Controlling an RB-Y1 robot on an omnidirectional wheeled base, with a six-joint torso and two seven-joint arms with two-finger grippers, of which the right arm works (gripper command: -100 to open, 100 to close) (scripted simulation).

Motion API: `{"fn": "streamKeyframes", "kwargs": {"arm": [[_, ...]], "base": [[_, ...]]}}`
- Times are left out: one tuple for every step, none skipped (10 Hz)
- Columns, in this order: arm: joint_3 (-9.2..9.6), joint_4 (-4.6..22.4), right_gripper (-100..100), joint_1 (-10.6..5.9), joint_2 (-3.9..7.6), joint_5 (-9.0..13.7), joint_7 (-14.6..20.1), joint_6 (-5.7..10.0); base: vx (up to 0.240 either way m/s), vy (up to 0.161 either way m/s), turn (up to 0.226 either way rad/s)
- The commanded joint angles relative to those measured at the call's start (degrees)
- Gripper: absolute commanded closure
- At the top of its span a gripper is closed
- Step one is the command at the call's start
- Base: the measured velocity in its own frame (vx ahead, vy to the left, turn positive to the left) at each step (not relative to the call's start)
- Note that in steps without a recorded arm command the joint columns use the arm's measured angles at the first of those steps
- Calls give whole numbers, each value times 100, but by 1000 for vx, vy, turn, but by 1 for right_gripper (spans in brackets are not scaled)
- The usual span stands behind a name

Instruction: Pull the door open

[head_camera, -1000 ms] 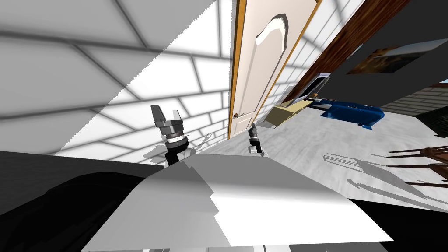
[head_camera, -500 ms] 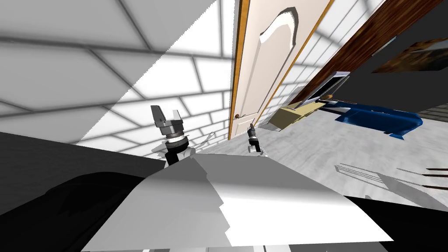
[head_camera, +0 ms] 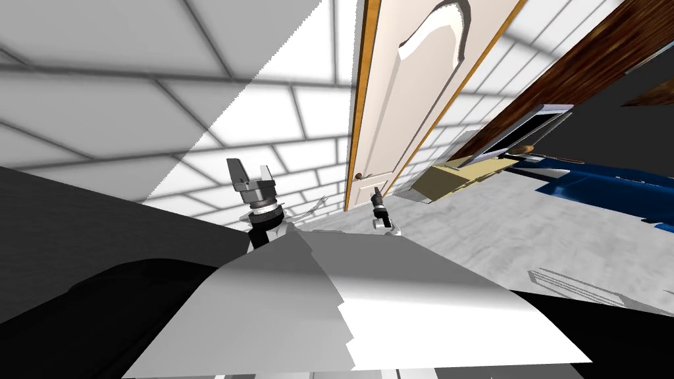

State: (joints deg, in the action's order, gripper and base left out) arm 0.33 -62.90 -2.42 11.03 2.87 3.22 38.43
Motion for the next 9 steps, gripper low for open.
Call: {"fn": "streamKeyframes", "kwargs": {"arm": [[11, 247, -100, -121, 16, -11, 26, 31], [22, 421, -100, -204, 38, -19, 57, 53], [22, 421, -100, -204, 38, -19, 57, 53], [33, 594, -100, -287, 60, -27, 88, 75], [44, 768, -100, -370, 82, -35, 120, 97], [54, 927, -100, -446, 102, -43, 148, 117], [64, 1085, -100, -522, 121, -50, 176, 137], [74, 1242, -100, -597, 140, -57, 204, 157], [83, 1399, -100, -672, 159, -65, 232, 177]], "base": [[21, -62, 109], [33, -81, 192], [19, -61, 51], [11, -64, 92], [24, -95, 166], [32, -104, 190], [33, -110, 165], [26, -115, 157], [24, -124, 142]]}}
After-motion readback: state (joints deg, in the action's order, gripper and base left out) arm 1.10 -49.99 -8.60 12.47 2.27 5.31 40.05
